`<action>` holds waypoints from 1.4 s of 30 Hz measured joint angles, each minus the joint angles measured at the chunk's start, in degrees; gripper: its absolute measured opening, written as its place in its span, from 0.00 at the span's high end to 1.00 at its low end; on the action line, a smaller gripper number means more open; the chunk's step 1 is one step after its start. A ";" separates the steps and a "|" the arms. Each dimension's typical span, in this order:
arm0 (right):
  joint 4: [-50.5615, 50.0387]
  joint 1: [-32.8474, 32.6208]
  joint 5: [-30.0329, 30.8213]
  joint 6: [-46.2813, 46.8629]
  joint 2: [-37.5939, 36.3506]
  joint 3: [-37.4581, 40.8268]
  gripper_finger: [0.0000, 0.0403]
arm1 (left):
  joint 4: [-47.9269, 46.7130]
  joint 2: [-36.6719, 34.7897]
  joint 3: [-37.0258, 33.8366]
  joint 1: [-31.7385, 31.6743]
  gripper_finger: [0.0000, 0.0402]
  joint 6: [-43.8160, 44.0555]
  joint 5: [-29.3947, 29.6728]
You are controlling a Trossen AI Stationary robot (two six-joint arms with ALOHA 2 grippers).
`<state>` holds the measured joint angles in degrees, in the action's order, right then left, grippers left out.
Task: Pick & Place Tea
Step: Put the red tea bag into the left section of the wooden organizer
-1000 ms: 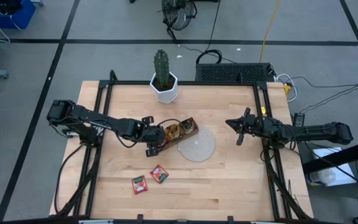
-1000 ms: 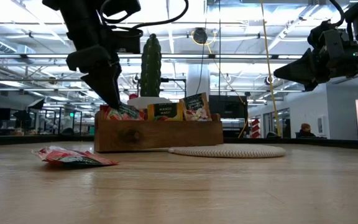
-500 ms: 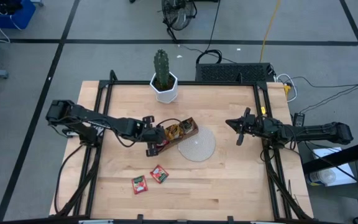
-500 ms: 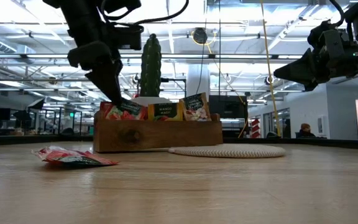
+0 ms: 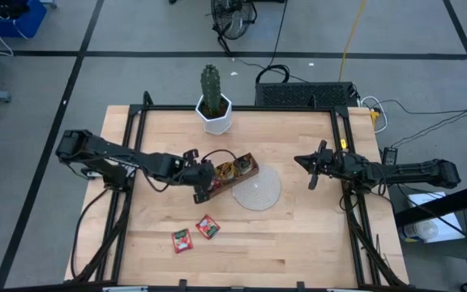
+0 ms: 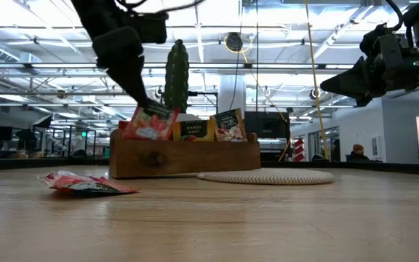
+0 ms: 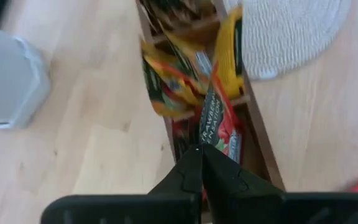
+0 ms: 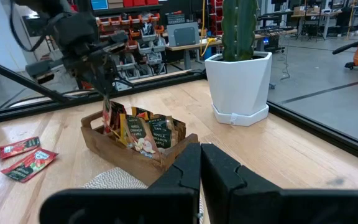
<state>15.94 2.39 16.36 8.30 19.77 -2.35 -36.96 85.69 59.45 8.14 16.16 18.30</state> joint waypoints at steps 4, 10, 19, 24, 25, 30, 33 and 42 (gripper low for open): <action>0.00 0.00 0.00 0.00 0.00 0.00 1.00 | -0.42 0.02 -0.39 2.69 0.99 3.58 4.15; 0.01 -0.01 0.00 0.01 0.00 0.00 1.00 | 0.59 0.14 -0.36 7.34 0.99 13.17 12.28; 0.02 -0.02 0.00 0.00 0.01 0.00 1.00 | 9.13 0.57 -5.55 12.84 0.99 23.30 20.99; 0.02 -0.02 0.00 0.01 0.02 0.00 1.00 | 9.94 0.57 -7.78 14.97 1.00 27.65 22.64; 0.02 -0.01 0.00 0.00 0.00 0.00 1.00 | 9.95 0.57 -7.97 15.25 1.00 27.84 22.80; 0.02 -0.01 0.00 0.01 0.00 0.00 1.00 | 8.87 0.57 -8.06 16.32 1.00 27.46 22.72; 0.02 -0.02 0.00 -0.01 0.02 0.00 1.00 | 6.50 0.57 -8.06 16.29 1.00 27.90 21.98; 0.02 0.00 0.00 0.01 0.00 0.00 1.00 | 5.04 0.57 -8.06 15.29 1.00 28.96 22.13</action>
<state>15.97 2.39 16.36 8.31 19.77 -2.35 -31.92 86.26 51.40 23.43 45.12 40.43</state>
